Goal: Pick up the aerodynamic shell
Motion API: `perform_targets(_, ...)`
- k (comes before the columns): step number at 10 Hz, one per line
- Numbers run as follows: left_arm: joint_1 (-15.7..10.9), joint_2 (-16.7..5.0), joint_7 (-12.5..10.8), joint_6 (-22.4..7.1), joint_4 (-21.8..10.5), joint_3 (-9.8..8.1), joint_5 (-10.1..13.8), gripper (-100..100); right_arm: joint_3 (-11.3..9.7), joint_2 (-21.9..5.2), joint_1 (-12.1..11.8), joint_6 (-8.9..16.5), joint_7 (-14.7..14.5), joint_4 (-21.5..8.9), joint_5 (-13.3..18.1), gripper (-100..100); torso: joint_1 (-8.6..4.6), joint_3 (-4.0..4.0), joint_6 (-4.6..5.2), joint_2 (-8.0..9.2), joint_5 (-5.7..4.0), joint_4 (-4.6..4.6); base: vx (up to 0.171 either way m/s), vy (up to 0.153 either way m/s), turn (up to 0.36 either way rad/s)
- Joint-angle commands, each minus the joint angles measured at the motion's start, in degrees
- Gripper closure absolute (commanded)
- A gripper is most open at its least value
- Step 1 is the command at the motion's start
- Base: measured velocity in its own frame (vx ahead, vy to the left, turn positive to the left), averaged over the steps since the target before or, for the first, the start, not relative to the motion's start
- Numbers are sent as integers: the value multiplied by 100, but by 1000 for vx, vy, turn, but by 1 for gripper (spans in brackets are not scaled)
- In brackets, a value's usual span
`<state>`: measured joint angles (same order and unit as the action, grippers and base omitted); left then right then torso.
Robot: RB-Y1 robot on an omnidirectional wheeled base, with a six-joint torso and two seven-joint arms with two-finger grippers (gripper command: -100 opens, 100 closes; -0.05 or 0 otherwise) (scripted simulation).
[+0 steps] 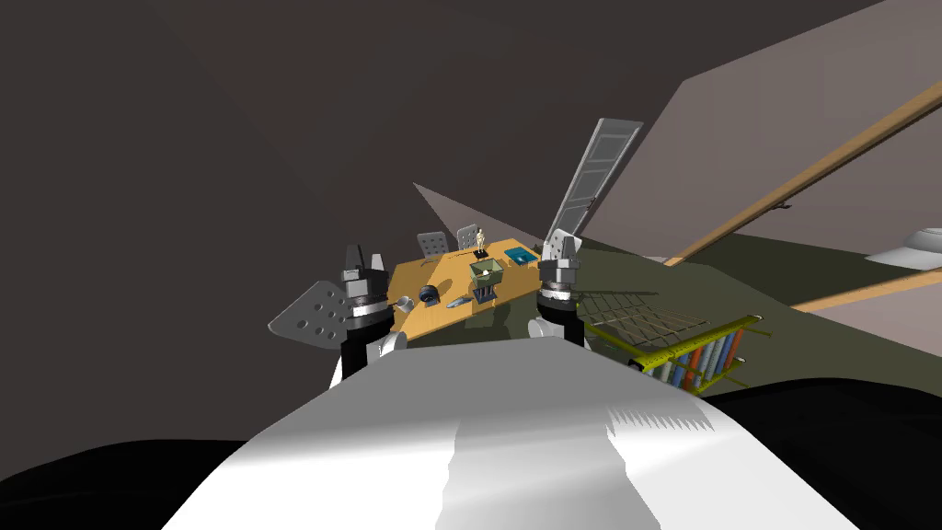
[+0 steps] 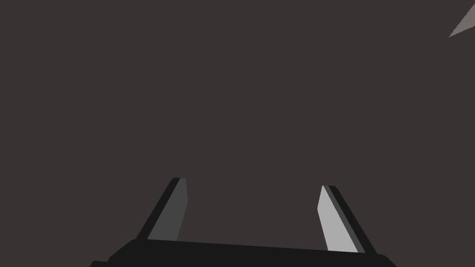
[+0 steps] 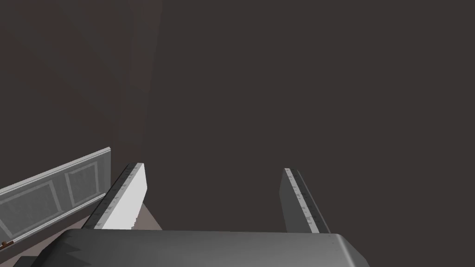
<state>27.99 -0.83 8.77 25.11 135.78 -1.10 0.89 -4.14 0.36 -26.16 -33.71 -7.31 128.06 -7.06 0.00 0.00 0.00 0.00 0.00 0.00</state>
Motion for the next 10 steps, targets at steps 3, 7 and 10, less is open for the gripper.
perform_targets(3,-67,-460,-169,-295,-260,-72,18,-100,-1,1,0,0,0,0,0,0,-28,1,0,1,-6,0,-5,-78,-13)
perform_targets(7,-162,-746,-457,-792,-687,-180,64,-100,-1,1,0,0,0,0,0,0,-53,2,2,3,-12,1,-16,-136,-16)
perform_targets(10,-253,-855,-722,-1257,-1076,-281,115,-100,-2,2,1,0,0,0,0,0,-68,7,1,13,-15,3,-36,-181,-15)
